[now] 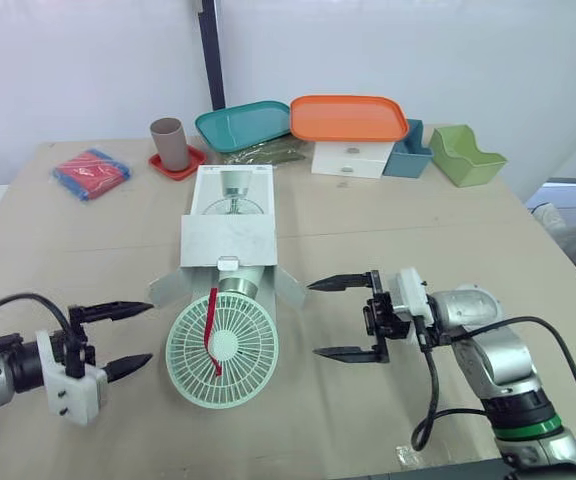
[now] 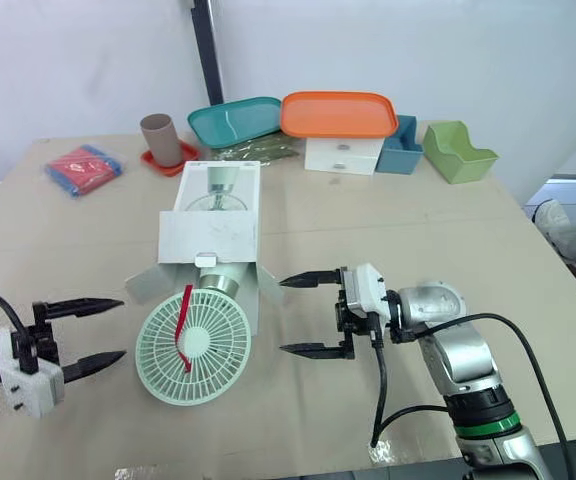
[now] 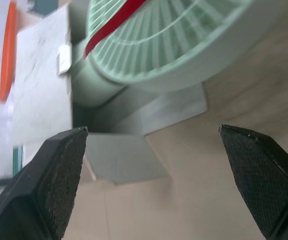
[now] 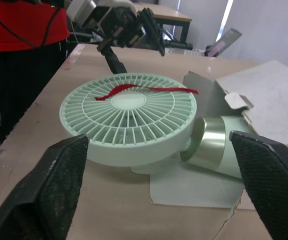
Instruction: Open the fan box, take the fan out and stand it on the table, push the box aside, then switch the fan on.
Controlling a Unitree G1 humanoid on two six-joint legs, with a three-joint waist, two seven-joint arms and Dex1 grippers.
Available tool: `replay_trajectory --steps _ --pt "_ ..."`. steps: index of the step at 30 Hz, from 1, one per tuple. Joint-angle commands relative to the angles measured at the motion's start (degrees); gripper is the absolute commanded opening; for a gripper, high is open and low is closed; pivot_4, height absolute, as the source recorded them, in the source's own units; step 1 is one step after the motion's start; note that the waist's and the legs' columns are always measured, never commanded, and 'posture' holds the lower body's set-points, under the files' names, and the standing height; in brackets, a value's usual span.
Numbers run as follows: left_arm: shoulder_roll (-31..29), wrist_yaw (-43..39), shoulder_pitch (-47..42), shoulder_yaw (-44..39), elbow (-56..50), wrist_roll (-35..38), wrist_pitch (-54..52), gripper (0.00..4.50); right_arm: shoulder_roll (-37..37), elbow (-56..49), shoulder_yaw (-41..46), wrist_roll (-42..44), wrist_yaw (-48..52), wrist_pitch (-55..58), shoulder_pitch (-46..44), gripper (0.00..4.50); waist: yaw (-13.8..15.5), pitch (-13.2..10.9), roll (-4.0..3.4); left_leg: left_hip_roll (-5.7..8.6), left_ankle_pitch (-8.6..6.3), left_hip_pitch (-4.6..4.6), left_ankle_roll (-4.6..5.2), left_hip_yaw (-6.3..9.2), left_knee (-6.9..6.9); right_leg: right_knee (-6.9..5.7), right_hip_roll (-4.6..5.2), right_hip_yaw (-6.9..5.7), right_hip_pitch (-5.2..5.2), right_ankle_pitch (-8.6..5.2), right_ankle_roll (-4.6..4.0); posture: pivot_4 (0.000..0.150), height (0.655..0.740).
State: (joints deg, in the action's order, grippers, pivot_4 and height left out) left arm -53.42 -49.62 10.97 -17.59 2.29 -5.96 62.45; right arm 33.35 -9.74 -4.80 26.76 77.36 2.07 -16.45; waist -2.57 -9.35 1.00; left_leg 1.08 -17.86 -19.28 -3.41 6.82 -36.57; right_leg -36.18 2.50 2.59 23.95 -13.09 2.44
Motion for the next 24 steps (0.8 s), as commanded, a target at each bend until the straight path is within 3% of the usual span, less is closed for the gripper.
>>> replay_trajectory --steps 1,13,24 --pt "-1.02 3.75 -1.76 0.87 3.67 -3.71 11.09 4.50 0.82 -3.36 0.80 1.62 -0.23 0.00 1.18 4.46 0.02 0.00 0.00 -0.01 -0.01 0.00 0.01 0.00 0.00 0.00 0.00 0.00 0.00 0.00 0.01 0.150 0.7400" --pt "5.71 13.34 -10.76 6.00 8.10 -18.90 17.98 4.50 1.61 -4.26 -0.03 -0.33 -2.30 0.91 0.86 4.46 0.05 0.01 0.00 0.00 -0.01 0.07 0.03 0.00 -0.10 -0.05 -0.06 0.00 -0.10 0.08 0.06 0.150 0.7400" --pt "10.31 22.47 -17.80 5.79 9.61 -32.92 23.11 4.50 1.67 -4.77 -0.50 -1.84 -4.03 0.50 0.78 4.46 0.32 0.05 0.05 0.00 -0.02 0.09 0.04 0.01 -0.19 -0.12 -0.05 0.00 -0.13 0.12 0.08 0.150 0.7400"
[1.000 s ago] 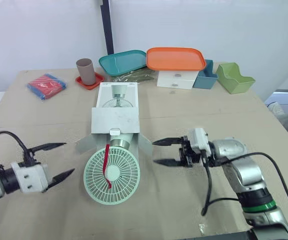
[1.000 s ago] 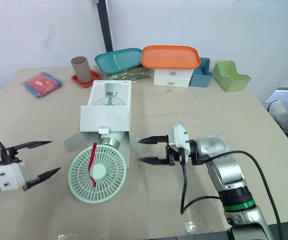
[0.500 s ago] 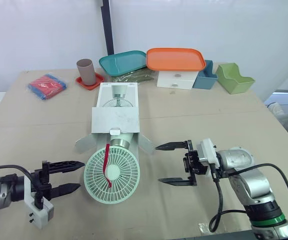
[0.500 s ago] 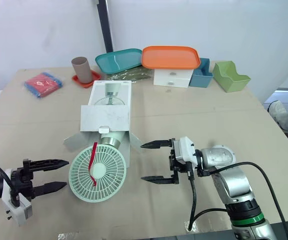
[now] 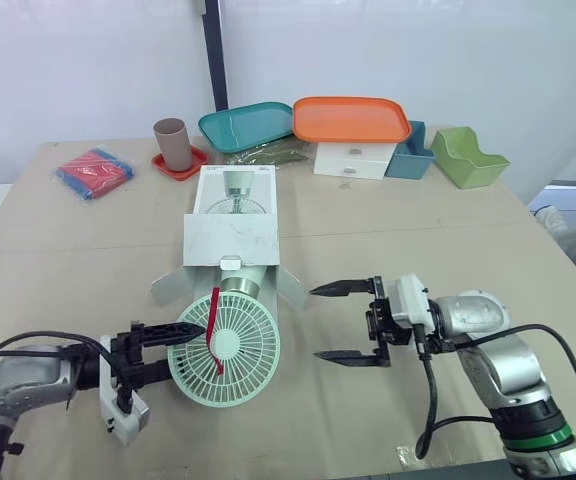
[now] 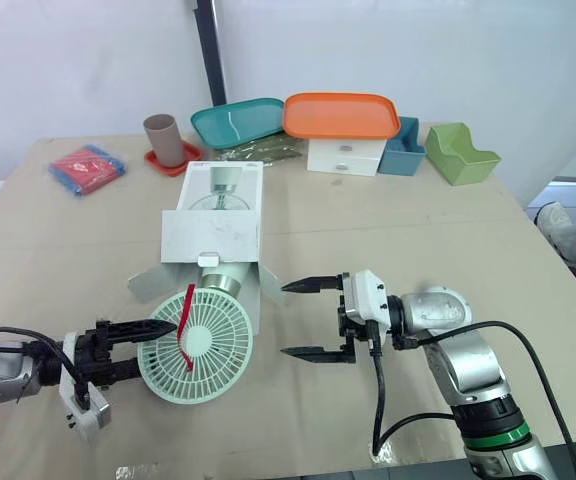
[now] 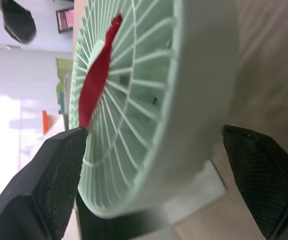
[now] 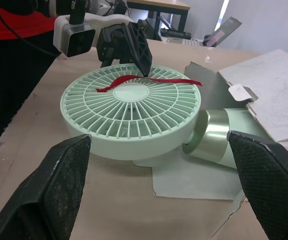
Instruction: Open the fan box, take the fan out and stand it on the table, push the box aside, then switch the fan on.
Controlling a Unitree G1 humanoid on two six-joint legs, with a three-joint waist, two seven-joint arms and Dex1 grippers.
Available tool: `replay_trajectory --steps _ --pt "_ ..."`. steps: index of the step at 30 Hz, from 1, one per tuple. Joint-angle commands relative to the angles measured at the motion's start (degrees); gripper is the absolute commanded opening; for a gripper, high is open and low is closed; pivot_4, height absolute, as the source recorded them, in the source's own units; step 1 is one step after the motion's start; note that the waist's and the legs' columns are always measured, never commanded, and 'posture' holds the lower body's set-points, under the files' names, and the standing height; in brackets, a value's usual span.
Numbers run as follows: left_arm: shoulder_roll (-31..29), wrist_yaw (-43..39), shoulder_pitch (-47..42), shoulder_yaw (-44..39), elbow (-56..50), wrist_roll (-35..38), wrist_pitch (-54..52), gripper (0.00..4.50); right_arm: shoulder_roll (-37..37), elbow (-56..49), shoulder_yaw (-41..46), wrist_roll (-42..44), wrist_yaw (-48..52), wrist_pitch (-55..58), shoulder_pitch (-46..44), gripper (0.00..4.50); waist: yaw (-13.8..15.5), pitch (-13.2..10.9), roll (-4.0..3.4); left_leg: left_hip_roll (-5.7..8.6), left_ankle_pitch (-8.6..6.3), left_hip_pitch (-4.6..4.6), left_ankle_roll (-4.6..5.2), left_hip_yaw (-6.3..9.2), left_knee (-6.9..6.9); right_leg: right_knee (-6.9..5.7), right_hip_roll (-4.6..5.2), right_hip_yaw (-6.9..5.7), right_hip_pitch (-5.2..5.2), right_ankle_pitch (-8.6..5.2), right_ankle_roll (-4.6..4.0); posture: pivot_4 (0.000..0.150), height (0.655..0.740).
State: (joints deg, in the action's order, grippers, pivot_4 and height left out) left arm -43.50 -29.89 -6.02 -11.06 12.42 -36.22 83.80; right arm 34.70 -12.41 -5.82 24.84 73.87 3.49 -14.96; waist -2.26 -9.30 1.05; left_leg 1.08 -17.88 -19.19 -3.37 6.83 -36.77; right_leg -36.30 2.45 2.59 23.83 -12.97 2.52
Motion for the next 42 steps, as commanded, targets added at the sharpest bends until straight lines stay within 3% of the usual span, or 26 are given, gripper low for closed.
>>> replay_trajectory --steps 1,5,9,12,15,20,24,29,34,39,40,42 --pt "0.63 3.60 -1.14 -0.72 -0.64 -3.83 1.88 4.50 0.41 -2.07 0.46 -0.05 -0.70 -0.98 -0.72 4.46 0.01 0.00 0.00 0.00 0.00 0.00 0.00 0.00 -0.01 -0.01 0.00 0.00 0.00 0.00 0.00 0.150 0.7400" --pt "0.38 6.50 -1.69 0.28 -0.27 -7.21 1.72 4.50 0.57 -2.14 0.41 -0.32 -1.37 -0.91 -0.56 4.46 0.02 0.00 0.00 0.00 0.00 0.00 0.00 0.00 -0.01 -0.02 0.00 0.01 0.00 0.00 0.00 0.150 0.7400" --pt "-0.31 9.19 -1.63 1.22 -0.32 -9.42 1.27 3.52 0.58 -1.92 0.29 -0.42 -1.77 -1.17 -0.17 4.50 0.03 0.02 0.00 0.01 0.00 0.01 0.00 0.00 -0.06 -0.07 0.02 0.01 0.00 0.00 0.00 0.150 0.7400" --pt "-0.78 11.36 -1.52 1.51 -0.54 -10.79 0.77 2.31 0.39 -1.71 -0.02 -0.61 -1.91 -1.47 -0.04 4.50 0.04 0.04 0.01 0.01 -0.01 0.05 0.02 0.01 -0.13 -0.11 0.01 0.00 -0.06 0.00 0.00 0.150 0.7400" --pt "-1.07 13.48 -0.91 1.88 -1.04 -11.99 -0.02 2.03 0.14 -1.61 -0.43 -0.64 -1.83 -1.41 -0.30 4.50 0.01 0.04 0.01 0.01 -0.05 0.28 0.09 0.00 -0.13 -0.12 -0.01 0.01 -0.29 0.00 0.01 0.150 0.7400" --pt "-1.74 15.62 1.20 3.05 -3.23 -10.32 -2.51 2.03 -0.02 -0.50 -0.97 -0.90 -1.49 -1.73 -1.19 4.50 0.00 0.04 0.01 0.00 -0.10 0.49 0.17 -0.02 -0.15 -0.11 -0.02 0.02 -0.50 -0.02 0.02 0.150 0.7400" --pt "-4.04 15.12 3.69 6.13 -5.43 -2.91 -6.13 2.03 -0.38 0.27 -1.09 -0.73 -2.08 -0.99 -2.07 4.50 -0.08 0.04 0.01 -0.01 -0.11 0.49 0.19 -0.03 -0.17 -0.13 -0.02 0.04 -0.48 -0.02 0.02 0.150 0.7400" --pt "-12.52 9.60 8.71 15.91 -10.63 17.45 -15.63 2.03 -0.93 1.14 -1.15 -0.68 -2.78 -0.65 -2.83 4.50 -0.08 0.04 0.00 -0.01 -0.13 0.48 0.23 -0.01 -0.17 -0.15 0.00 0.05 -0.48 -0.04 0.05 0.150 0.7400" --pt "-16.11 5.20 11.14 18.76 -16.22 28.89 -23.41 2.03 -1.42 0.89 -0.31 0.10 -6.07 3.77 -3.32 4.50 0.01 0.04 -0.09 0.00 -0.14 0.48 0.24 -0.01 -0.19 -0.19 -0.02 0.06 -0.49 -0.05 0.05 0.150 0.7400" --pt "-19.24 -1.25 13.97 20.14 -22.42 42.24 -32.70 2.03 -2.15 0.70 -0.17 -1.59 -7.70 1.15 -2.88 4.50 -0.26 0.01 -0.12 0.01 -0.15 0.48 0.27 -0.03 -0.22 -0.21 -0.03 0.09 -0.50 -0.09 0.09 0.150 0.7400" --pt "-19.63 -2.09 14.65 19.82 -23.96 44.39 -34.38 2.03 -2.49 0.73 -0.04 -1.59 -8.13 0.73 -2.92 4.50 -0.87 0.00 -0.14 0.24 -0.13 0.11 0.32 0.48 -0.10 -0.21 0.19 -0.25 -0.74 -0.22 0.19 0.150 0.7400" --pt "-19.80 -3.62 15.90 18.73 -26.53 47.24 -37.08 2.03 -2.85 0.64 0.09 -1.71 -9.08 0.55 -2.99 4.50 -1.87 -0.03 -0.35 1.61 0.16 0.26 0.54 2.30 0.06 -0.69 1.39 -1.60 -1.40 -1.25 0.73 0.150 0.7400"
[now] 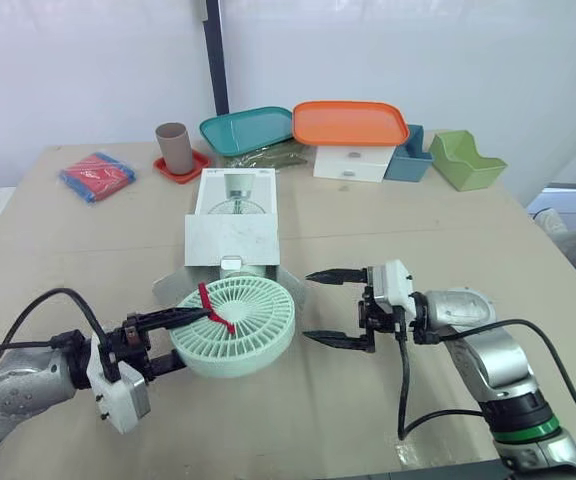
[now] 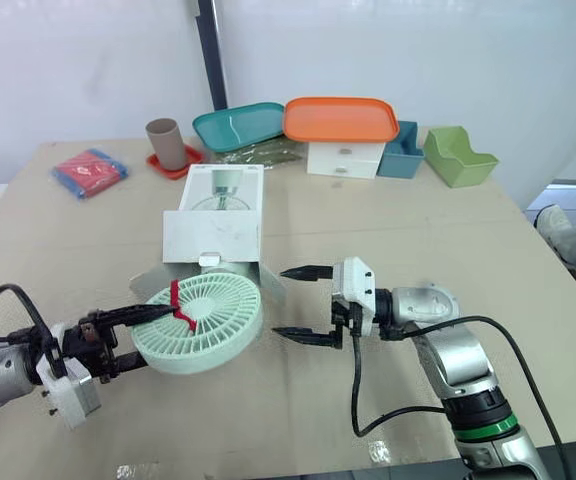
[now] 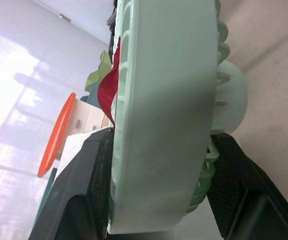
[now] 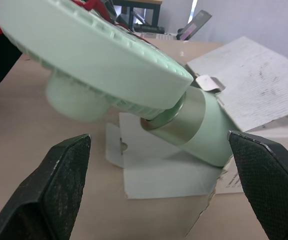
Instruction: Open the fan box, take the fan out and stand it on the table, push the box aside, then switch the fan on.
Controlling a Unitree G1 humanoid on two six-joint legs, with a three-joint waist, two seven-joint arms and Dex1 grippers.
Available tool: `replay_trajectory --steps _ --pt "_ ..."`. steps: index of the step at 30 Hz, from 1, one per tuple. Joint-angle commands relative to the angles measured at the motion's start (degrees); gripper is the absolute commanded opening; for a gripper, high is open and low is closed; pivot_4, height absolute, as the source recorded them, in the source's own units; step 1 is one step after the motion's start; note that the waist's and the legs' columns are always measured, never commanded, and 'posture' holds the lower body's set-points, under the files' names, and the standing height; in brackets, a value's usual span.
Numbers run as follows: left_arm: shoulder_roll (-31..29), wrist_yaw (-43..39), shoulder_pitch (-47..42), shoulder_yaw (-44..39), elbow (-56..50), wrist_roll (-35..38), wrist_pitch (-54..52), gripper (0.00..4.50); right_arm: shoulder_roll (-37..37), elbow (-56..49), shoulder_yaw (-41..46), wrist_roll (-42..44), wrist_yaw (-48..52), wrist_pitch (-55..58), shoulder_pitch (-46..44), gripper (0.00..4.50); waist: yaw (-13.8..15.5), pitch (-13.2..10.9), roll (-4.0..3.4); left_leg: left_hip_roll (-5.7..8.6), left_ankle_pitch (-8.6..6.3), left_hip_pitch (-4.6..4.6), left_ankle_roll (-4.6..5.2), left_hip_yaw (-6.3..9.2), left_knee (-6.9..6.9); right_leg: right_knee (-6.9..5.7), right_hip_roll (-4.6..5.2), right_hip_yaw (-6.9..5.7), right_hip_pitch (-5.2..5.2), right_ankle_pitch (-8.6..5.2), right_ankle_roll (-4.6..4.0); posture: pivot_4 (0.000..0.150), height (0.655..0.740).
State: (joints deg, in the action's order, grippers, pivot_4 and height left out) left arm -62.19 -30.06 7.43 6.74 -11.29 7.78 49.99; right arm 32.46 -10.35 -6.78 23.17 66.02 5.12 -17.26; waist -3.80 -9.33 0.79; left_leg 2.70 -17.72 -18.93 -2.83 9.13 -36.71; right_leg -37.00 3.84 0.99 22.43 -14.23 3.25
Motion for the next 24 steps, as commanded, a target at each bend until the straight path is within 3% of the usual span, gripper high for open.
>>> replay_trajectory --steps 1,5,15,24 --pt "-1.31 -3.96 3.39 0.24 -4.93 5.62 -5.46 2.03 -0.83 -1.35 1.06 -0.53 -1.49 -2.23 -0.78 4.50 -0.27 0.02 -0.25 0.46 0.14 0.22 -0.09 0.65 0.00 -0.17 0.33 -0.40 -0.20 -0.38 0.24 0.150 0.7400" --pt "-1.06 -5.40 5.61 -1.94 -11.13 12.39 -13.75 2.03 -0.81 -0.73 0.70 -0.99 -1.55 -2.59 -0.89 4.50 1.21 0.04 -0.28 0.33 0.22 0.13 -0.30 0.54 0.05 -0.29 0.46 -0.51 0.02 -0.39 -0.22 0.150 0.7400" --pt "0.98 -2.49 8.85 -14.01 -25.64 36.57 -44.62 2.03 -1.00 -1.40 -0.07 -0.64 -1.68 -1.32 0.03 4.50 1.32 0.03 -0.25 0.24 0.15 0.19 -0.23 0.25 0.05 -0.18 0.32 -0.17 0.00 -0.36 -0.20 0.150 0.7400" --pt "9.32 11.99 7.64 -24.82 -34.12 45.58 -61.15 2.03 -1.84 -0.87 -0.60 -1.25 -3.88 0.63 -0.35 4.50 1.33 -0.05 -0.15 0.14 0.12 0.18 -0.29 0.14 0.02 -0.14 0.21 -0.01 0.06 -0.31 -0.27 0.150 0.7400"
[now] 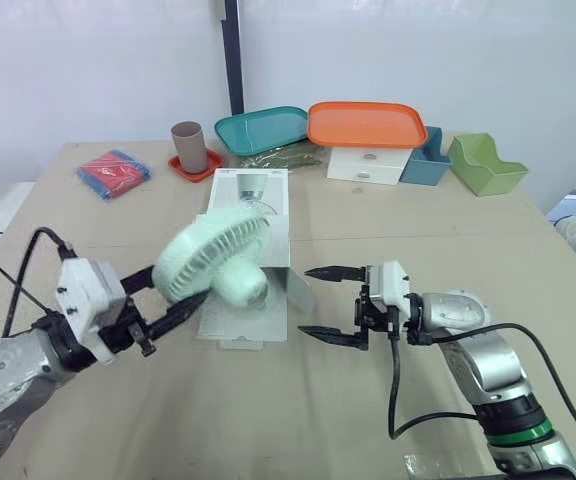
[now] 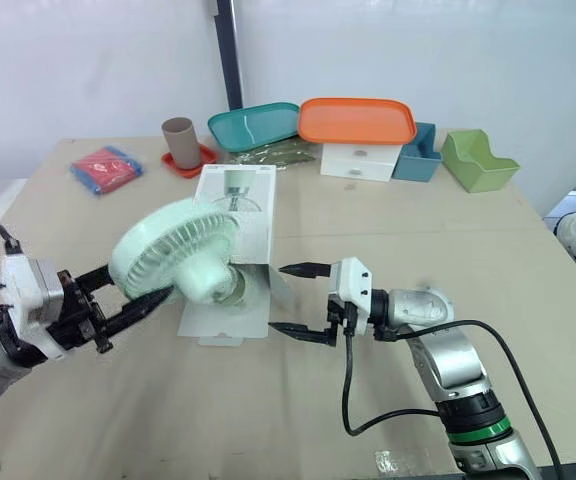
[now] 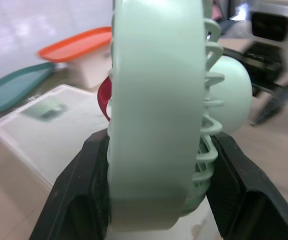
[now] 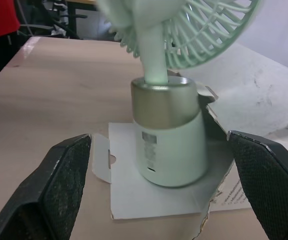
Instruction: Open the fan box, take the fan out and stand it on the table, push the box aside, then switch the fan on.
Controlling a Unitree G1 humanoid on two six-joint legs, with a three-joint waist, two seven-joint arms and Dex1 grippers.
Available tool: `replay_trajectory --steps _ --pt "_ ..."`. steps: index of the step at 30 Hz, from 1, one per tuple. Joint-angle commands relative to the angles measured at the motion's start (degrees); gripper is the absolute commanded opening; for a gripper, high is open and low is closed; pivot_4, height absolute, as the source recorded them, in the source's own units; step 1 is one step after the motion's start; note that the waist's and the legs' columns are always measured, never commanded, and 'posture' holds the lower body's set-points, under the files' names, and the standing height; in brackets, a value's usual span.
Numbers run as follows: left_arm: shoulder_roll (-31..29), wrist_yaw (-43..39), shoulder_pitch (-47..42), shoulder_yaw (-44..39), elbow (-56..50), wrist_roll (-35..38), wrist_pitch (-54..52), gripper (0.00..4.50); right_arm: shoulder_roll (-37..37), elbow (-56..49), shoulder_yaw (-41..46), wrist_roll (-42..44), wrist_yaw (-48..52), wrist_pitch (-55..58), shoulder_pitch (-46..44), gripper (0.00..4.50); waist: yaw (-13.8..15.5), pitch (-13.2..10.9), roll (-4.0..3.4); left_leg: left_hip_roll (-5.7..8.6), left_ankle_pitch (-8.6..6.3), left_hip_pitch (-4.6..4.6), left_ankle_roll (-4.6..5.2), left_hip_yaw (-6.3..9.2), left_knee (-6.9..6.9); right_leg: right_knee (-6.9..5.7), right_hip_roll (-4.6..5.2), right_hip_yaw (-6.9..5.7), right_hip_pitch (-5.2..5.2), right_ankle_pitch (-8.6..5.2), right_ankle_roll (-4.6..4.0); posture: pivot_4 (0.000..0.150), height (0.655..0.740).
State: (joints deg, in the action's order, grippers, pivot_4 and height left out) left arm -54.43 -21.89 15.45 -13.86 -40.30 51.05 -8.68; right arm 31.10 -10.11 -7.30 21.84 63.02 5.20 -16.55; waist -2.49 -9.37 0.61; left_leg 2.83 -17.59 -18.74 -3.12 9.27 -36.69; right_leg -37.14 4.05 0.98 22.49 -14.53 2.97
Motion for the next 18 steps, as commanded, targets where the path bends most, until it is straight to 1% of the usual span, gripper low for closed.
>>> replay_trajectory --steps 1,4,9,10,14,15,18 --pt "2.80 5.93 -0.11 -4.91 -6.56 2.82 -3.73 2.03 -0.55 -0.80 -0.24 0.01 -0.73 0.54 -1.35 4.50 0.03 -0.01 0.03 -0.01 -0.01 -0.01 -0.03 0.01 0.00 0.00 -0.02 0.00 0.01 0.00 0.00 0.150 0.7400" --pt "5.60 10.55 -0.08 -6.63 -9.27 3.27 -7.01 2.03 -0.65 -0.09 -0.64 -0.40 -0.26 0.28 -1.93 4.50 0.07 -0.01 0.04 -0.04 -0.03 -0.09 -0.11 -0.10 0.00 0.02 -0.03 0.10 0.14 0.01 -0.02 0.150 0.7400" --pt "10.58 24.47 -3.01 -9.41 -13.21 3.69 -11.74 2.03 -1.26 1.31 -1.71 -0.72 0.14 -0.26 -2.78 4.50 0.27 -0.01 0.06 -0.24 -0.01 -0.22 -0.18 -0.38 -0.03 0.03 -0.13 0.18 0.43 0.20 -0.21 0.150 0.7400" --pt "11.27 26.23 -3.44 -9.79 -13.82 3.49 -12.59 2.03 -1.38 1.50 -1.88 -0.88 0.16 -0.45 -2.87 4.50 0.28 -0.01 0.09 -0.27 -0.01 -0.22 -0.19 -0.43 -0.04 0.03 -0.14 0.20 0.45 0.22 -0.22 0.150 0.7400" --pt "14.37 35.07 -4.20 -9.73 -17.11 2.68 -16.44 2.03 -1.79 2.04 -2.34 -1.31 0.54 -0.90 -3.02 4.50 0.30 0.00 0.14 -0.43 -0.01 -0.22 -0.34 -0.55 -0.08 0.06 -0.34 0.27 0.49 0.31 -0.30 0.150 0.7400" --pt "14.91 36.82 -4.53 -9.66 -17.65 2.35 -17.36 2.03 -1.90 2.15 -2.44 -1.48 0.64 -1.02 -3.08 4.50 0.32 0.00 0.15 -0.46 0.08 -0.22 -0.54 -0.58 -0.09 0.06 -0.37 0.31 0.51 0.32 -0.30 0.150 0.7400" --pt "16.89 41.90 -6.95 -9.03 -17.30 2.29 -20.08 2.03 -2.15 2.45 -2.55 -1.91 0.56 -1.13 -3.34 4.50 0.55 -0.01 0.18 -0.47 0.09 -0.24 -0.56 -0.58 -0.11 0.07 -0.46 0.41 0.53 0.40 -0.27 0.150 0.7400"
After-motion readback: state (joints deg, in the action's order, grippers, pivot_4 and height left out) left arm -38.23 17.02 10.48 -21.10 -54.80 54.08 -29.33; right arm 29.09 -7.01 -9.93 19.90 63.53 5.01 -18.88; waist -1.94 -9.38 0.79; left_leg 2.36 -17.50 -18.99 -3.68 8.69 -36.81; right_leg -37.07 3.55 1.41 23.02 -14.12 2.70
